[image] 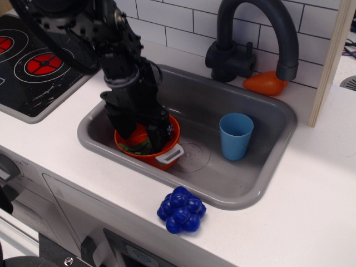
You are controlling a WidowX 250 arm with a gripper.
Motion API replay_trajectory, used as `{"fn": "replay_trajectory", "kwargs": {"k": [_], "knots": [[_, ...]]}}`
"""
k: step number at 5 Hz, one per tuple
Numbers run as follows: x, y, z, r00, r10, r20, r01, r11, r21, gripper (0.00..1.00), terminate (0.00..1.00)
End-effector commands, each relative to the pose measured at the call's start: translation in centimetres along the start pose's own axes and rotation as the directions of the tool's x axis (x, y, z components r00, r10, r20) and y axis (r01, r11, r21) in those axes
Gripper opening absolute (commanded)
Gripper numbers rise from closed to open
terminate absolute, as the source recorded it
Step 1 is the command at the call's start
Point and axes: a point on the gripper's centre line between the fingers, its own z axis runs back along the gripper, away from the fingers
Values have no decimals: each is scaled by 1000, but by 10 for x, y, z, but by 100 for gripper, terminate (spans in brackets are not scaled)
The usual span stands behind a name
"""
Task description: Take beet from pot sink
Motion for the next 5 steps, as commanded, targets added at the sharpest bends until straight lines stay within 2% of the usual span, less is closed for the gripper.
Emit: {"fn": "replay_trajectory", "kwargs": {"k": [1, 2, 3, 5], "knots": [[1, -1, -17, 1000, -5, 14, 4, 998, 70, 100, 0], [2, 0, -24, 1000, -13, 5, 13, 996, 86, 0, 0], [4, -1, -8, 1000, -1, 15, 0, 998, 63, 0, 0], [17, 4, 50, 995, 82, 51, -81, 997, -20, 0, 0]]}}
